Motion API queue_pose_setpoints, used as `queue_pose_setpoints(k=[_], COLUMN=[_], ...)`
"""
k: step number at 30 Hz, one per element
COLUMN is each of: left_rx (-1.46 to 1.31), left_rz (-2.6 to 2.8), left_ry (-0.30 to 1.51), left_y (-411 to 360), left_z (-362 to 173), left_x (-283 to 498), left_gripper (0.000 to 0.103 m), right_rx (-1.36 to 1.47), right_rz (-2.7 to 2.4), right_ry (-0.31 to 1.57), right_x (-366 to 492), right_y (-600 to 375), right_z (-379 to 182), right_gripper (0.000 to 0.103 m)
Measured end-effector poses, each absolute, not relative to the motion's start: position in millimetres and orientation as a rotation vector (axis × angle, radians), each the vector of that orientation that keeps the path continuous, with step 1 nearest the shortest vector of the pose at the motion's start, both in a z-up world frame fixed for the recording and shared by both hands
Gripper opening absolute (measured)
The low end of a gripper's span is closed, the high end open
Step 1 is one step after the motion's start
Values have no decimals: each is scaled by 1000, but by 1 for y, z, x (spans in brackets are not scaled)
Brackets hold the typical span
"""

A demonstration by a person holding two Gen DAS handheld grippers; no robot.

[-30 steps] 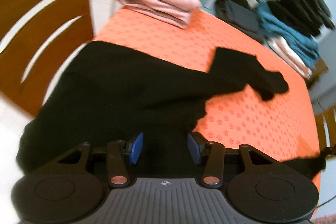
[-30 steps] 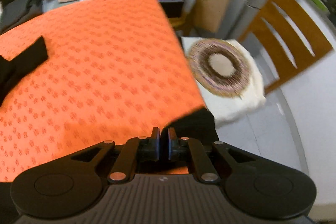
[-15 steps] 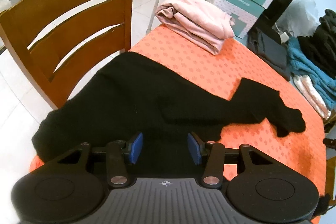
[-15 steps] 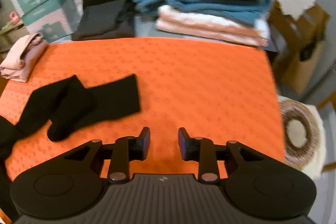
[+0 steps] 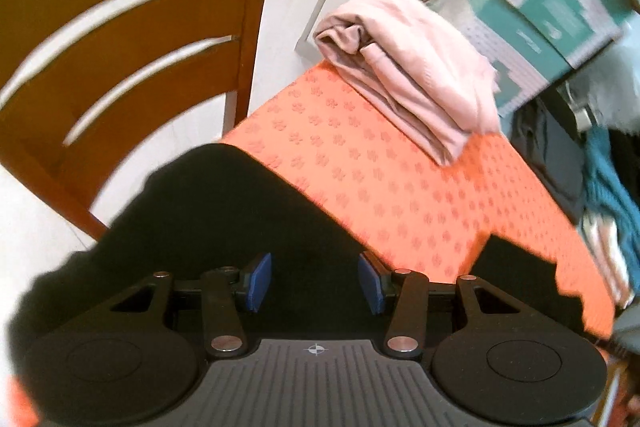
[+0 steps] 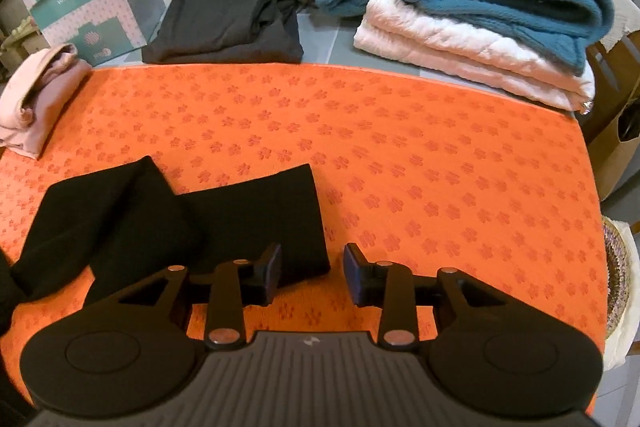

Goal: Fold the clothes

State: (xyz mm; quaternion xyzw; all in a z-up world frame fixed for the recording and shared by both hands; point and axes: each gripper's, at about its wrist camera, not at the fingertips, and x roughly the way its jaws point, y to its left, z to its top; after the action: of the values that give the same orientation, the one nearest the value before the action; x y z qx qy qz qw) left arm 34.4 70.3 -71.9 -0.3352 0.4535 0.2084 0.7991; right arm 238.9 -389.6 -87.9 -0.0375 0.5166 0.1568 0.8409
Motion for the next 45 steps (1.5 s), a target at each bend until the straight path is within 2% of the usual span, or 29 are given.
queue_pose_setpoints(k=[4,8,16,18,19,20,21,22,23,24,32,45], left_rx=[-774,-739,-528,-468,-434,-438,-441,-445,-448,-452,-479,-537], left_rz=[487,529,589,615,630,631,633,634,635,636,646,632], left_ry=[1022,1050,1116,1115,1110,1099,1088,1077,1066,1055,967,914], left_y=[76,74,51,44,42,45,47,50,53,55,77,93], left_z=[-88,-95,-95,-96,-96,-96,-95,-95,-95,-94,-92,-99], left_x=[62,80,105,106,105,105,104,104,103,103,99,92], left_gripper=[51,55,54,42,29,11,4,4,4,4,4,8], right_rx=[-95,-133,-179,-184,-186,-187,-181,-180,-184,-177,-121,-92], right_rz=[328,333,358,353,352,352,353,349,342,351,319,5], right_ry=[1096,1099,1098,1092,1087,1082,1079,1075,1072,1073,1005,846], right_x=[247,251,251,250,249,248,248,247,246,245,231,194], right_y=[-382,-372,-356,-354,-353,-353,-354,-354,-354,-354,-379,-498], right_z=[-94,-99,-109,-111,-111,-111,-111,-111,-110,-110,-78,4], right_gripper=[49,50,50,50,49,45,32,26,13,7,5,5])
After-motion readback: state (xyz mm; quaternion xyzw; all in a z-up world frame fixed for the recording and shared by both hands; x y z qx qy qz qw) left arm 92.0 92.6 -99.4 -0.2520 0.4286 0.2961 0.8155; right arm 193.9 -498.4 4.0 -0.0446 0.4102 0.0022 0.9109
